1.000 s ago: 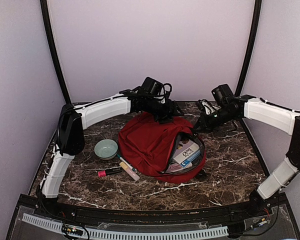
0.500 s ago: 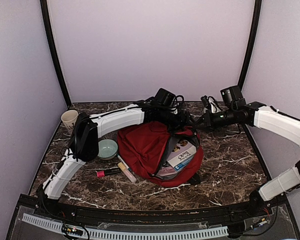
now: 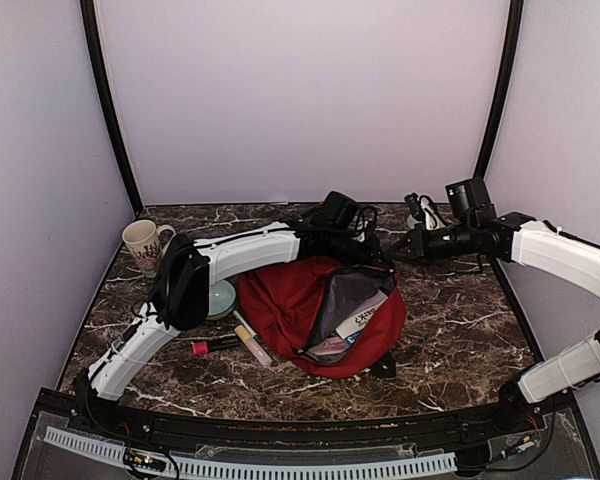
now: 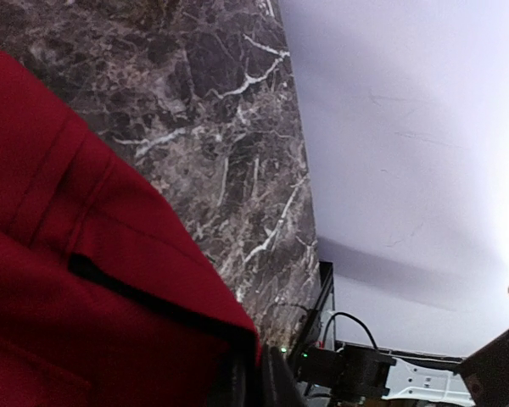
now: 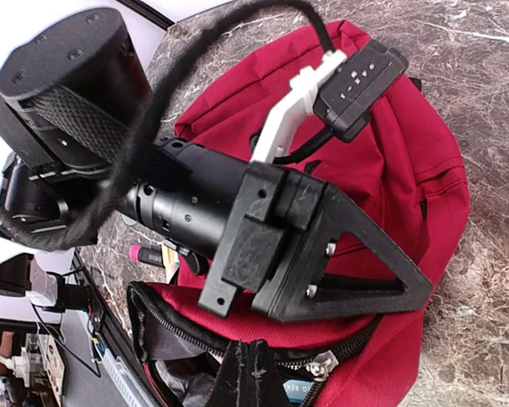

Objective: Pack the student bag
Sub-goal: Zip the student bag into the largest pocket of the bag, then pick up the largest pocket of the bag from the student bag, then hold the largest pocket of the student bag.

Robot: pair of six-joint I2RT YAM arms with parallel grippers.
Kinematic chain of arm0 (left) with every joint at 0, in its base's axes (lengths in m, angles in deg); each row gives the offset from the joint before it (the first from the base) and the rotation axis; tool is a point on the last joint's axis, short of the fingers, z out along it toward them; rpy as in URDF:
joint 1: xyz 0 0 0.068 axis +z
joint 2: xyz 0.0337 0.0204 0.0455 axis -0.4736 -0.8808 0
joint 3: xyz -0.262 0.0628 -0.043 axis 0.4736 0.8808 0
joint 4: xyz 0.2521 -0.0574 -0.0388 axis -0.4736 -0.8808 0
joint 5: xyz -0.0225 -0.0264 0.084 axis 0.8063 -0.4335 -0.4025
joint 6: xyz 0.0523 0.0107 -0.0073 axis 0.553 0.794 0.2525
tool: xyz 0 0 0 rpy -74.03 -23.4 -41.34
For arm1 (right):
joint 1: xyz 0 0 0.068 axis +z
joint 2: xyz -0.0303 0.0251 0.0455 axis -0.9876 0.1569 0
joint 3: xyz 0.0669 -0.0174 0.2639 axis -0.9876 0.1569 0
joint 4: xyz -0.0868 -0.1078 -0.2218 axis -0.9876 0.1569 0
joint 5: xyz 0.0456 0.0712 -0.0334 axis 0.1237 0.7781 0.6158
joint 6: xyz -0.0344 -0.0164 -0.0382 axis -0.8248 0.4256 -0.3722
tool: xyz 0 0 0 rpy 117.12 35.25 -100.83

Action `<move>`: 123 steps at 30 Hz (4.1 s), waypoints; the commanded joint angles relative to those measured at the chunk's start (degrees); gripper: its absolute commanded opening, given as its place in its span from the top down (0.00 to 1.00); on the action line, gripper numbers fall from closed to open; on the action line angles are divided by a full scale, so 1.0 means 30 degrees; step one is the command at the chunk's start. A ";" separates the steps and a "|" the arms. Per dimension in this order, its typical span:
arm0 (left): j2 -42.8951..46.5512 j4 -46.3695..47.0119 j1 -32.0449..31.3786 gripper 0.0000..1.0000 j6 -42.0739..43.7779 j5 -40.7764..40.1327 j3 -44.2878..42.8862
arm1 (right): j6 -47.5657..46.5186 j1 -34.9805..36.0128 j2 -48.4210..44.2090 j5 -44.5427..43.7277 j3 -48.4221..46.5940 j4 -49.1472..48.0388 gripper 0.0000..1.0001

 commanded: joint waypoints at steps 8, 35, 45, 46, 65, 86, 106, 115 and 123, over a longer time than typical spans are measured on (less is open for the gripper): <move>0.0978 0.0331 0.0331 1.00 -0.0252 -0.1310 0.1117 | -0.1113 0.0065 -0.2107 0.2353 0.0884 0.0110 1.00; 0.1397 0.0836 0.0866 1.00 0.0947 -0.2873 0.0635 | 0.1706 0.3801 -0.5121 -0.3513 -0.0205 0.3305 1.00; 0.4834 -0.0960 0.0910 0.50 0.6920 -0.2439 0.0710 | 0.3350 0.1877 -0.4619 -0.9370 -0.0154 0.6682 0.51; 0.5294 -0.1501 0.0910 0.49 0.7939 -0.2466 0.0743 | 0.3559 0.1618 -0.4410 -0.9050 -0.0032 0.6677 0.50; 1.0993 -0.6570 -0.0057 0.44 1.5472 -0.6676 0.6100 | 0.3822 0.0256 -0.2625 -0.1587 0.1734 0.5970 0.50; 1.4439 -0.5617 -0.0059 0.47 1.5063 -0.7328 1.1084 | 0.6004 0.0248 -0.0709 -0.1318 0.3007 0.1563 0.68; 1.3415 -0.4694 -0.0497 0.49 1.4251 -0.6937 1.0726 | 0.3201 0.0179 -0.1364 -0.2331 0.1427 0.5909 0.87; 1.1994 -0.4711 -0.0921 0.50 1.4107 -0.6674 0.8988 | 0.2966 0.0142 -0.1511 -0.2404 0.1531 0.5984 0.95; 1.1602 -0.4319 -0.0965 0.49 1.3828 -0.6211 0.8870 | 0.2163 -0.0025 -0.1299 -0.2279 0.1228 0.6185 1.00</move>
